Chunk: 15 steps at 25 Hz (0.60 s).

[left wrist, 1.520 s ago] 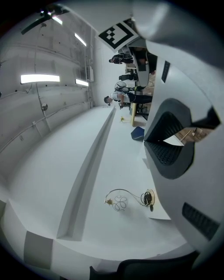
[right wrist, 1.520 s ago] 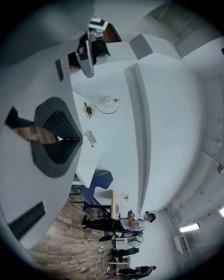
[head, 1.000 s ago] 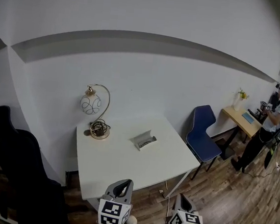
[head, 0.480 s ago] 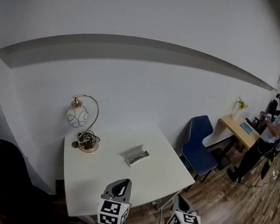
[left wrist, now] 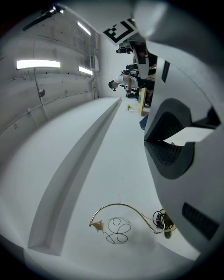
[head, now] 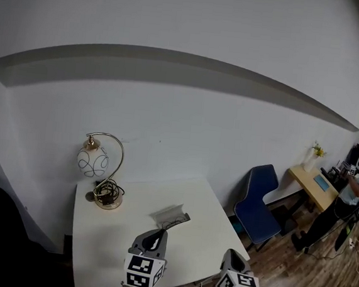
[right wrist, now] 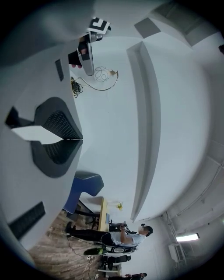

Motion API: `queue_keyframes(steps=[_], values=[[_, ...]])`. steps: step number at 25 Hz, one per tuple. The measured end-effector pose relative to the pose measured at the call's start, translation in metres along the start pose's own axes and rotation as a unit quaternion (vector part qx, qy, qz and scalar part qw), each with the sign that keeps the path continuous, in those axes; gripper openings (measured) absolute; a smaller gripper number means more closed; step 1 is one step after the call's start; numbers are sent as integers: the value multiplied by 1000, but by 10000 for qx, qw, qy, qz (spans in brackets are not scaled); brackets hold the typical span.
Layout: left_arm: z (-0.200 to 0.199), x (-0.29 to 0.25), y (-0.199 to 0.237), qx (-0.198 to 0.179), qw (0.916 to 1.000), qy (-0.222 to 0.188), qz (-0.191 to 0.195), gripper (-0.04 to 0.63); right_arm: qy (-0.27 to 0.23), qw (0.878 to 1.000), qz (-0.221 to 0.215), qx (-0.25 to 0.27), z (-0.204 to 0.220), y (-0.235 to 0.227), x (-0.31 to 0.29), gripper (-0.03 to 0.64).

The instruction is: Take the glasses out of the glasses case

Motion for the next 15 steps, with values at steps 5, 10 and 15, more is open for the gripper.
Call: queue_keyframes(steps=[5, 10, 15], values=[[3, -25, 16, 74, 9999, 72, -93, 17, 73, 9998, -179, 108, -11, 0, -43, 32], [12, -39, 32, 126, 9992, 265, -284, 17, 217, 9991, -327, 155, -9, 7, -74, 32], [21, -40, 40, 212, 9979, 398, -474, 17, 494, 9974, -473, 218, 0, 3, -95, 32]])
Point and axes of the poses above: the fingertips, and each gripper's own axes: x backward along the fingers, y to its left, z out of its underside, the point moved 7 cm from there along x, backward along the fingers, and after that the axes turned 10 degrees about -z, right-handed, at the moved point
